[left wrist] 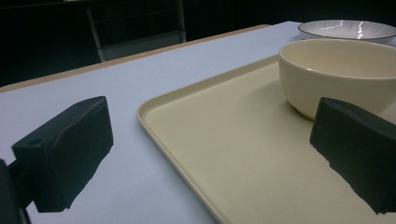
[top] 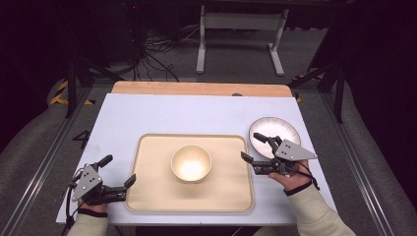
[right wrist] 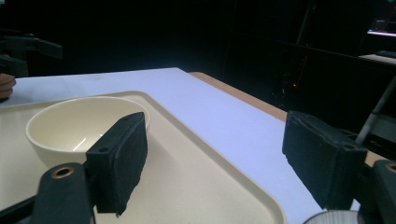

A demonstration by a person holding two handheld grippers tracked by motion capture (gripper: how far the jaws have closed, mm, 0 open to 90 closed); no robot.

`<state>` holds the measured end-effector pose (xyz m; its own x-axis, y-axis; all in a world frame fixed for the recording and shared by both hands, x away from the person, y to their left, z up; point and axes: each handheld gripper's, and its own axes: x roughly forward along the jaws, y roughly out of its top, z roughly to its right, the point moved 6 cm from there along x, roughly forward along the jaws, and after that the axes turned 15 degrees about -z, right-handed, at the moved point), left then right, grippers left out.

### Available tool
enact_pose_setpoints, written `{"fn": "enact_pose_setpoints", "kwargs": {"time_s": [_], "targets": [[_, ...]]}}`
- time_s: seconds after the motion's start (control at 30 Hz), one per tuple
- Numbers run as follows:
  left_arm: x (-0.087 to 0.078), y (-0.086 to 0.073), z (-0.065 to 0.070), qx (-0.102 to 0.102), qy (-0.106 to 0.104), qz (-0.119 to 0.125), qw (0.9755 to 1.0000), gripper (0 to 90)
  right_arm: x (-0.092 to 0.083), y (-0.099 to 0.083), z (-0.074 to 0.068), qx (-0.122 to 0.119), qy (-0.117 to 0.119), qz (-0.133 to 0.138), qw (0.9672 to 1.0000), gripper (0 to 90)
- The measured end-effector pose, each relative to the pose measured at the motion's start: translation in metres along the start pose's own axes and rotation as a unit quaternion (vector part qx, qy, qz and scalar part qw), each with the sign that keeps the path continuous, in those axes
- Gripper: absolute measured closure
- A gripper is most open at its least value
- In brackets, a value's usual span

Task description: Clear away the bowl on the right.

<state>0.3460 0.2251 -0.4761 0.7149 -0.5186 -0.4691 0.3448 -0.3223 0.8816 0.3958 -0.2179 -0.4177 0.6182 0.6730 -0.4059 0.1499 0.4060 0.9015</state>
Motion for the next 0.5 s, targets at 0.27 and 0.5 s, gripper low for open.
{"fn": "enact_pose_setpoints", "kwargs": {"time_s": [0.27,0.5], "targets": [[0.0,0.0,0.0,-0.003,-0.002,0.0,1.0,0.2,-0.002,-0.017,0.001,0.008,-0.007,-0.006,0.9999,22.3],[0.0,0.0,-0.001,-0.004,-0.002,0.001,1.0,0.2,0.001,-0.033,0.0,0.012,-0.013,-0.02,0.9996,22.3]]}}
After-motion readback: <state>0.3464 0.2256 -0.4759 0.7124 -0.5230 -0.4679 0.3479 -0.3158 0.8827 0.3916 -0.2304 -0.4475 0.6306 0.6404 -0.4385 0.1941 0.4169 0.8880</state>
